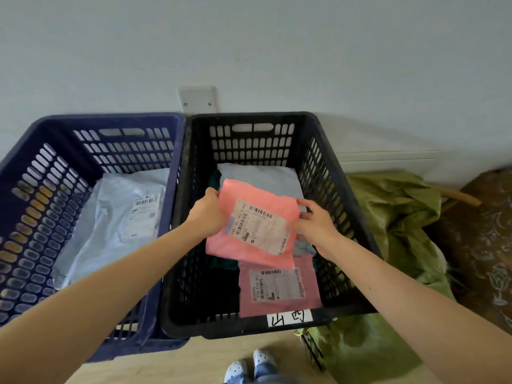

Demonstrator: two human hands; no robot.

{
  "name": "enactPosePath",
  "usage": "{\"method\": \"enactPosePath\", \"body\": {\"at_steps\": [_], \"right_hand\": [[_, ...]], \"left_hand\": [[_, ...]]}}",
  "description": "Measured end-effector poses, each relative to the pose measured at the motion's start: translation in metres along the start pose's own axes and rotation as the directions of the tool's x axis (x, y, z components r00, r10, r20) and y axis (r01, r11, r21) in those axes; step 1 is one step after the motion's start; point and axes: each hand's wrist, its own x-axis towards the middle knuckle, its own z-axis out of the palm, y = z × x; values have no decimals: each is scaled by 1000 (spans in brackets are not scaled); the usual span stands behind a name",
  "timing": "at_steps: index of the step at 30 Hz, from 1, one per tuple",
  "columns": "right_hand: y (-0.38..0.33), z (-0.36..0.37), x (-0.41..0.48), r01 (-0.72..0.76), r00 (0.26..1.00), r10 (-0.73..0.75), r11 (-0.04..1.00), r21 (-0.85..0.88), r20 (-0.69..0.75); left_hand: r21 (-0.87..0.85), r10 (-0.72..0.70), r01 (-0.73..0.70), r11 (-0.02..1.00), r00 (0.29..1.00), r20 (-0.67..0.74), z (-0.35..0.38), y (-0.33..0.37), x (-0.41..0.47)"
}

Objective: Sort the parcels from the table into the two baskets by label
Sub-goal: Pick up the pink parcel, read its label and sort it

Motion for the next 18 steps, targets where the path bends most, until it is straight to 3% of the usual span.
{"method": "enactPosePath", "body": {"at_steps": [6,10,15,18], "right_hand": [[18,14,1,-141,973,166,977,-163,157],[32,19,8,-191,949,244,949,-251,200],[40,28,12,-135,916,311,833,-537,252],[45,32,12,-122,895,348,793,-597,279]], "left_hand": [[177,-24,-18,984,972,233,22,-19,-8],[313,-128,31,949,947,293,36,-16,-22],[377,-240,93,922,899,366,65,-24,-31],[434,-280,87,897,872,403,73,-28,-36]]}}
